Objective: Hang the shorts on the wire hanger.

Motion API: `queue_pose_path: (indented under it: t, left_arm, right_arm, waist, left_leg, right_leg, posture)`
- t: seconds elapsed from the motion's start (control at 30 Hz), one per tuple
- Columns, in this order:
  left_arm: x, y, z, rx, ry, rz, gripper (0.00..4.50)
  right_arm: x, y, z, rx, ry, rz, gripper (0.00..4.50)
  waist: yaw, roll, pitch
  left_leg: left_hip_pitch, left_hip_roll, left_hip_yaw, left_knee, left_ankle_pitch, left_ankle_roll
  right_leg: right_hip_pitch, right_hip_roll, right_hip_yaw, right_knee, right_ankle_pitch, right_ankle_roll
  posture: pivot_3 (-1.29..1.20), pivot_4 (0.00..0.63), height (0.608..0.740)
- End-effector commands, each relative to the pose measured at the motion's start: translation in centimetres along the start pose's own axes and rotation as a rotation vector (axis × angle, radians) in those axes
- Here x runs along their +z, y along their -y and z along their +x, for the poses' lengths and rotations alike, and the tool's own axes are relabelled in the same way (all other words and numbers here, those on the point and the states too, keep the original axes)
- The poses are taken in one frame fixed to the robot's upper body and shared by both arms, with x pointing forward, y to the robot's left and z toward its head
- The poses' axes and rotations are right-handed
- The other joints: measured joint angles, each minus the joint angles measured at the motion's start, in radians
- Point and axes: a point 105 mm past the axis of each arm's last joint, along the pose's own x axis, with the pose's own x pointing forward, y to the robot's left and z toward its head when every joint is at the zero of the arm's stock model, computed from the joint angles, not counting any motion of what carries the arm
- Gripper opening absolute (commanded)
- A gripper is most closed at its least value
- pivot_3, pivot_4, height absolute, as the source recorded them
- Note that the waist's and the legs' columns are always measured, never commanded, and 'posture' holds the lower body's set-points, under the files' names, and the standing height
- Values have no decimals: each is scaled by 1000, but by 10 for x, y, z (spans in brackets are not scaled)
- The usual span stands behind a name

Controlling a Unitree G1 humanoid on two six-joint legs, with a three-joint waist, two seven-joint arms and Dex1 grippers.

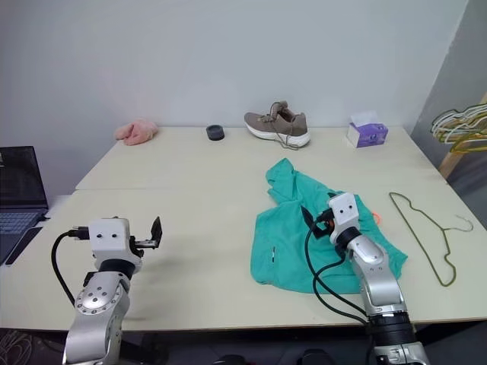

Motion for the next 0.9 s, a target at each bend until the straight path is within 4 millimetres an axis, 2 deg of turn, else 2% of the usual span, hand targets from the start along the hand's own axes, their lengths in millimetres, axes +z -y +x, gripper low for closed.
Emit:
queue_pose_path:
  t: [0.03,0.27,0.4,0.53,0.63,0.8,0.9]
  left_arm:
    - [23,-1,-3,-36,105,-30,4500]
    - [23,3,-4,-93,113,-44,4500]
    - [23,19,-6,-192,114,-46,4500]
    - [22,46,-11,-393,106,1,4500]
    - [19,70,-19,-608,83,54,4500]
    - [15,108,-40,-1010,25,144,4500]
    - [8,121,-55,-1231,-47,197,4500]
  right_arm:
    - [17,1,4,4,64,-12,4474]
    - [16,1,3,4,63,-9,4474]
    - [17,1,2,16,68,-8,4474]
    - [26,-2,-2,78,91,-3,4474]
    - [32,-12,-11,199,89,6,4474]
    - [38,-36,-45,485,12,-8,4474]
    - [36,-47,-68,630,-72,-30,4474]
  waist:
    - [0,0,0]
    - [1,0,0]
    - [1,0,0]
    - [-3,1,0]
    - [-7,2,1]
    - [-17,5,3]
    - [-32,7,5]
  left_leg:
    - [0,0,0,0,0,0]
    - [0,0,0,0,0,0]
    - [0,0,0,0,0,0]
    - [0,0,0,0,0,0]
    - [0,0,1,0,0,0]
    - [-1,0,1,0,-1,1]
    - [-2,1,1,0,-1,2]
  right_leg:
    - [0,0,0,0,0,0]
    - [0,0,0,0,0,0]
    - [0,0,0,0,0,0]
    - [0,0,0,0,0,0]
    - [0,0,0,0,0,0]
    - [0,0,0,-1,0,0]
    - [0,0,0,-2,0,0]
  posture:
    - [-42,0,740]
    - [-53,0,740]
    - [-68,0,740]
    - [-102,0,740]
    - [-130,0,740]
    - [-187,0,740]
    - [-220,0,740]
